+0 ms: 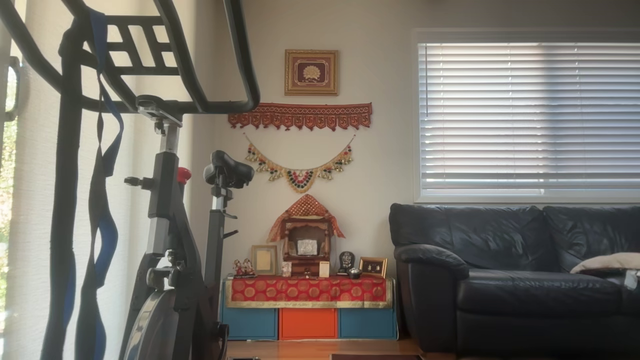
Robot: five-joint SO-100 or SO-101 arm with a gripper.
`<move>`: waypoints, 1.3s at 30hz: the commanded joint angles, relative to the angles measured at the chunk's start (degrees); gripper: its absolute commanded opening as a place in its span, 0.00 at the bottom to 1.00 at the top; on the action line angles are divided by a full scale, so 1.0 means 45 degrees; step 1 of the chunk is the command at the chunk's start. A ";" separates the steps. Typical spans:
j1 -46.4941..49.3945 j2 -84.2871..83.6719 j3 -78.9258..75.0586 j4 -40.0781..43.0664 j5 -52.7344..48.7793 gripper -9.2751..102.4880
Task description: Sort medicines into box.
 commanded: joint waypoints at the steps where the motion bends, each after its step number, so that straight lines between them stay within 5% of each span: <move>1: 0.0020 0.0117 -0.1523 -0.0273 0.0234 0.10; 19: 0.0078 -0.3105 -0.5762 0.0625 0.0605 0.10; 39: -0.0547 -0.2754 -0.4395 0.0059 0.1055 0.10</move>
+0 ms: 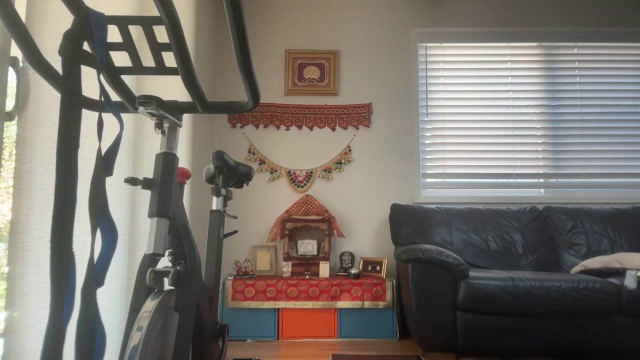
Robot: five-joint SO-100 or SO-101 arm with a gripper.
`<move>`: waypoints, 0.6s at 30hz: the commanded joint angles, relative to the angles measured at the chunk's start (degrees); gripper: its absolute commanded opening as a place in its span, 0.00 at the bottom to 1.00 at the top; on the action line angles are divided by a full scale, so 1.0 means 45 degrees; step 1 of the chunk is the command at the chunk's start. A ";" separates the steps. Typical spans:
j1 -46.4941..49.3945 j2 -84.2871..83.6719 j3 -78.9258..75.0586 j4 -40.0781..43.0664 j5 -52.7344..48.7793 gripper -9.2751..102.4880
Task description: Sort medicines into box.
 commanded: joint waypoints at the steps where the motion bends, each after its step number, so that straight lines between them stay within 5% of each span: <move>1: -0.0410 0.0918 0.0059 -0.0449 0.0078 0.10; 18: -0.0859 0.1289 0.1016 -0.1035 0.0488 0.10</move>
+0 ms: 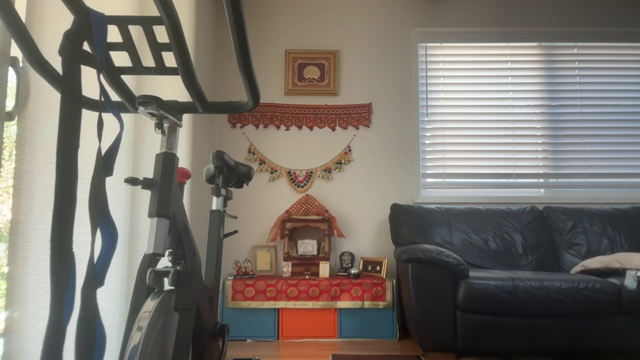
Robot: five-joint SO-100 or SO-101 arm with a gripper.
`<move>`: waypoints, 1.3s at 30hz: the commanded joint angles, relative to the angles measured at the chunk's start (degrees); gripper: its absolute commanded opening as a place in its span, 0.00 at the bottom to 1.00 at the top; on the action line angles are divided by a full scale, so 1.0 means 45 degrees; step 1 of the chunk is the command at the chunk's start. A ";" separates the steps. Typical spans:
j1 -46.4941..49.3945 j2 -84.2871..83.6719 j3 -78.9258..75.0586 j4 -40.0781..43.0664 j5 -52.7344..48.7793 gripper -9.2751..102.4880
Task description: Sort medicines into box.
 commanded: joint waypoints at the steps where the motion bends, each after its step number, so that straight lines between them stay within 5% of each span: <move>1: -0.0430 0.1035 -0.0156 -0.0156 0.0020 0.11; 28: -0.0215 0.0703 -0.1172 0.0801 -0.0352 0.26; 39: 0.0039 0.2363 -0.0566 0.1387 -0.0547 0.20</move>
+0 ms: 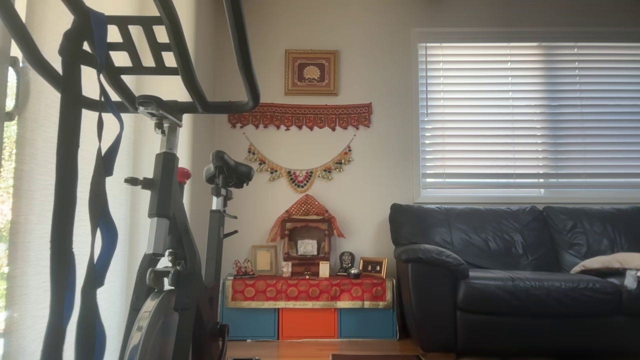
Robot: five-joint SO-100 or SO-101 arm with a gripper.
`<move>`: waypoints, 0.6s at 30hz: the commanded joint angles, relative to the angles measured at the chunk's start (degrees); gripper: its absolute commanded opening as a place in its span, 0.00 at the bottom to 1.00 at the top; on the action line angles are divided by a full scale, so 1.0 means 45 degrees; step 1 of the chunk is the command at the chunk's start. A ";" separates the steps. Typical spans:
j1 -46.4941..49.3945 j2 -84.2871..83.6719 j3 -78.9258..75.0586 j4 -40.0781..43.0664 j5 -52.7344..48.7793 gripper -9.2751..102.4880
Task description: Sort medicines into box.
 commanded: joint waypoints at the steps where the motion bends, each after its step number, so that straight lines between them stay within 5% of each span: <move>1: 0.0039 0.2285 -0.0020 0.0039 -0.0078 0.16; 3: 0.0059 0.2500 -0.0078 0.0059 -0.0059 0.09; 18: -0.0898 0.4863 -0.0020 0.2793 -0.0312 0.09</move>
